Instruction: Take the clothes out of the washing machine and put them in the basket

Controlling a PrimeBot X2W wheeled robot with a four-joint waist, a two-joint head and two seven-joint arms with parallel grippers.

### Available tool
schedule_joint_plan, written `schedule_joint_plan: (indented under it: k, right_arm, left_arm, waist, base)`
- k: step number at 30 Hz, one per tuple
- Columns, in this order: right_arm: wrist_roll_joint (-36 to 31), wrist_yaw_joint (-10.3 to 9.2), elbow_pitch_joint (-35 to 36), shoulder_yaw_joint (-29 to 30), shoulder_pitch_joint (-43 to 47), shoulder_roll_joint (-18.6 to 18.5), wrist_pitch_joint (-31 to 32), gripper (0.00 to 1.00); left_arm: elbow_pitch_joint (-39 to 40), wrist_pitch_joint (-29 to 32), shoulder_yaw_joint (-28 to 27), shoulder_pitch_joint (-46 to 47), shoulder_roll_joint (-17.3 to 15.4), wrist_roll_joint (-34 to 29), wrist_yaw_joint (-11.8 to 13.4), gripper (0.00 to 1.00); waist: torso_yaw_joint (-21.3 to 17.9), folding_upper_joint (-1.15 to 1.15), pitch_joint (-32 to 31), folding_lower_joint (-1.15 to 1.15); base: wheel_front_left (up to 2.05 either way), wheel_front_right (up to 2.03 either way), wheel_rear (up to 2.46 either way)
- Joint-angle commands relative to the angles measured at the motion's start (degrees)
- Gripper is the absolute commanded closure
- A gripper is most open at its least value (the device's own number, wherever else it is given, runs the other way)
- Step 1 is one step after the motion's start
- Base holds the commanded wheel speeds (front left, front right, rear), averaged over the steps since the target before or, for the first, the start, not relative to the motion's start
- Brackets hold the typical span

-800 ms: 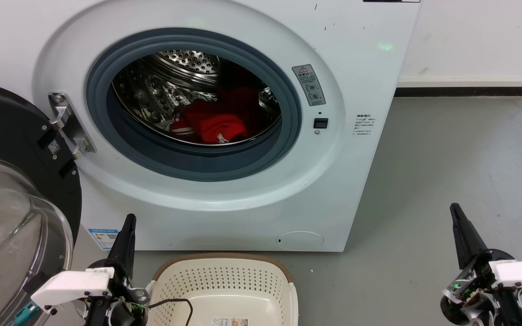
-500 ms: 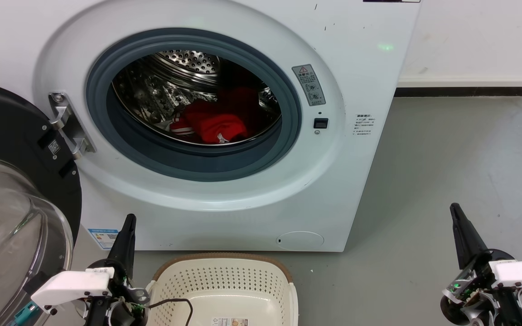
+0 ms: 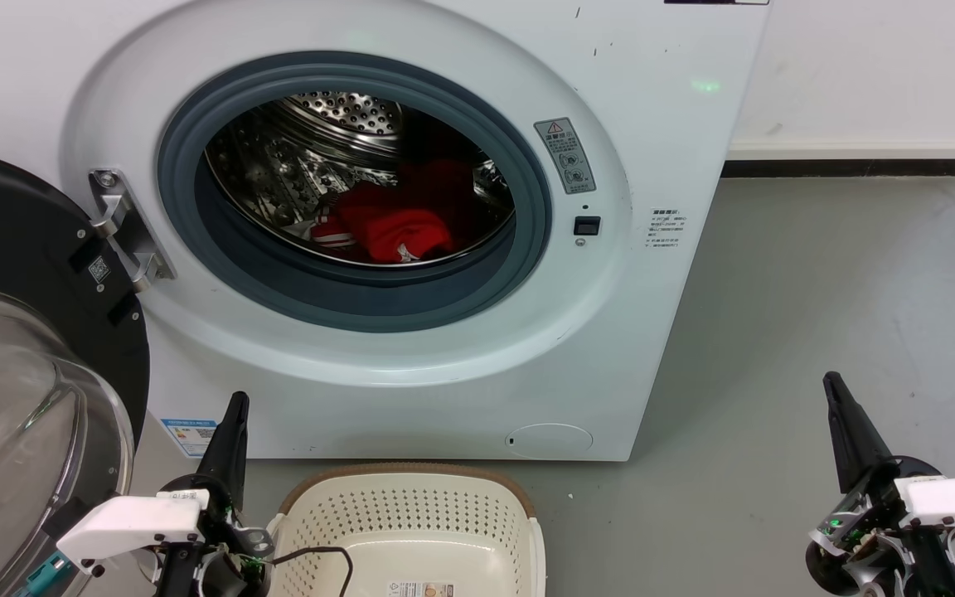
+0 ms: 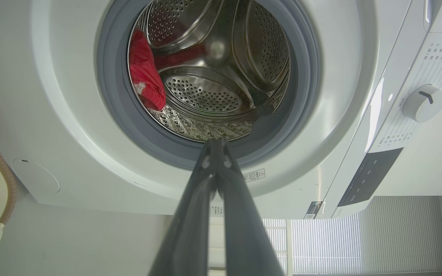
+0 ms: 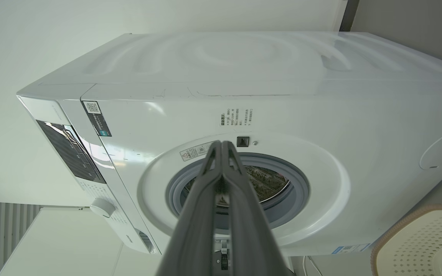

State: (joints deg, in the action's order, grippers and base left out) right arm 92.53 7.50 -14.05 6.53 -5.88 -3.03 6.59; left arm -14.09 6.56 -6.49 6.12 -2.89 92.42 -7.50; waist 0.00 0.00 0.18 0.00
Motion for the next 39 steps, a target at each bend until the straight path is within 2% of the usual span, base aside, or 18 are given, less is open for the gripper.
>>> schedule_joint_plan:
  k: [1,13,14,16,17,18,23,28,39]
  right_arm:
    - [-0.3,-0.02,-0.1,0.0,-0.8,0.2,0.0,1.00]
    - [-0.3,-0.02,-0.1,0.0,-0.8,0.2,0.0,1.00]
    - [0.0,0.00,-0.1,0.0,0.1,0.0,0.0,0.00]
    - [0.0,-0.01,-1.2,-0.1,0.7,0.0,0.0,0.00]
    - [0.0,-0.01,-1.4,-0.1,1.1,0.0,-0.1,1.00]
    - [0.0,-0.01,-1.7,-0.2,1.4,0.0,-0.2,0.00]
    - [-1.2,-0.01,-1.2,-0.5,1.8,0.0,-1.7,0.00]
    - [-5.0,-0.01,-0.1,-0.3,2.0,0.0,-3.1,0.00]
    - [-15.9,-0.01,3.9,-0.4,2.6,0.1,-6.0,0.00]
  left_arm:
    - [0.0,0.1,-0.1,0.3,0.0,0.0,-0.1,1.00]
    - [0.0,0.1,-0.1,0.3,0.0,0.0,-0.1,1.00]
    - [-0.2,0.0,0.0,-0.1,0.0,0.0,0.0,0.00]
    - [-1.1,0.0,0.2,-0.8,0.1,0.0,0.0,0.00]
    - [-1.3,-0.1,0.2,-1.2,0.1,0.0,0.0,1.00]
    - [-1.6,-0.2,0.3,-1.6,0.2,-0.1,0.0,0.00]
    - [-0.3,-1.7,0.2,-2.0,0.2,-1.6,0.0,0.00]
    - [1.3,-3.1,-0.3,-2.2,0.1,-6.0,0.3,0.00]
    - [5.8,-6.0,0.6,-3.1,0.1,-18.0,3.4,0.00]
  waist:
    - [0.0,0.00,0.0,0.00]
    - [0.0,0.00,0.0,0.00]
    - [0.0,0.00,0.0,0.00]
    - [0.0,0.00,0.0,0.00]
    - [0.0,0.00,0.0,0.00]
    - [0.0,0.00,0.0,0.00]
    - [0.1,0.00,0.0,0.00]
    - [0.1,0.00,0.1,0.00]
    - [0.2,0.00,0.4,0.00]
  base:
    - [0.00,0.00,0.00]
    - [0.00,0.00,0.00]
    - [0.00,0.00,0.00]
    - [0.00,0.00,0.00]
    - [0.00,0.00,0.00]
    - [0.00,0.00,0.00]
    - [0.00,0.00,0.00]
    - [0.00,0.00,0.00]
    - [0.00,0.00,0.00]
